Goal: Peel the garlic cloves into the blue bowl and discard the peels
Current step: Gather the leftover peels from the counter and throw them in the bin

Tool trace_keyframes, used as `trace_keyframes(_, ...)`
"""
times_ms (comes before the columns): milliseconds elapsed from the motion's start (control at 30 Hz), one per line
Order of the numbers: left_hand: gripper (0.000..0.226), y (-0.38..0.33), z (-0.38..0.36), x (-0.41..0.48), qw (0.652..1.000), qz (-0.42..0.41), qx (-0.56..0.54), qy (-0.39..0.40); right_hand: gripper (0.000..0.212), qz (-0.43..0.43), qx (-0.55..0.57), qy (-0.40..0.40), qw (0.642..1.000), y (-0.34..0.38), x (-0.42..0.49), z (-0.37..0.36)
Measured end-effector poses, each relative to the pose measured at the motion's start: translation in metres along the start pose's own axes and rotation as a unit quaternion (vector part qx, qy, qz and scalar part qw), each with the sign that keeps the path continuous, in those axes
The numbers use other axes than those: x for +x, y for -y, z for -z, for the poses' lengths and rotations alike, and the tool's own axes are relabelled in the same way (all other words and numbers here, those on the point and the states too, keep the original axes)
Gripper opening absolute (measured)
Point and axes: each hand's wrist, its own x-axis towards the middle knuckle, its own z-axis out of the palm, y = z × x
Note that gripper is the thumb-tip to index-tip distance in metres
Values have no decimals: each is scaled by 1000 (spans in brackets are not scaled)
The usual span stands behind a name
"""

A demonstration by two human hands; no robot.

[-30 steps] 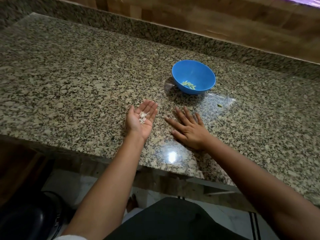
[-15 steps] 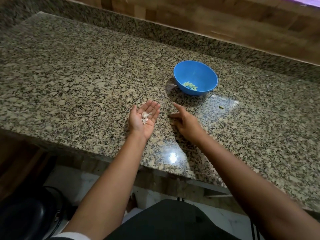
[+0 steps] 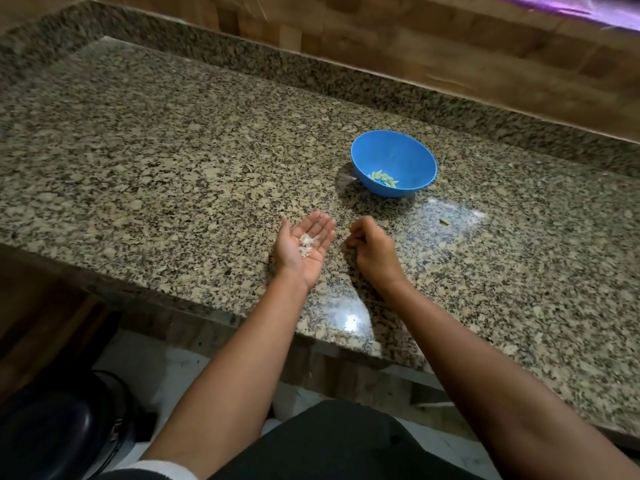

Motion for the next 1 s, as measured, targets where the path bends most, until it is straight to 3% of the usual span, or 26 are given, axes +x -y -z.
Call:
trace_keyframes(133,57,5,-5,-5,1000,14,-10,-7,22,-85,153,-54,983,24,4,9)
trace_keyframes(267,51,12,-10,-13,998,41,40,-28,24,18,95,39,995,48,3,9)
trace_keyframes(367,43,8,-9,-13,997,38,33,-57,19,81,54,48,994,54,-1,5)
trace_keyframes(567,53,-16,1,-26,998,-35,-51,-28,11,26,152,32,987,49,2,11)
trace_keyframes(633,53,-22,9,-32,995,-76,-59,-29,19,18,137,64,988,43,1,12)
trace_keyframes(733,52,-24,20,-46,988,-138,-56,-48,33,50,76,179,980,32,-8,16)
trace_keyframes(800,52,-15,24,-57,981,-170,-68,-61,45,135,-34,264,954,15,-15,21)
trace_keyframes(867,52,0,25,-68,973,-201,-94,-68,58,239,-140,320,906,-4,-15,30)
trace_keyframes(1000,52,43,18,-87,944,-268,-167,-91,75,356,-216,385,824,-35,-9,51)
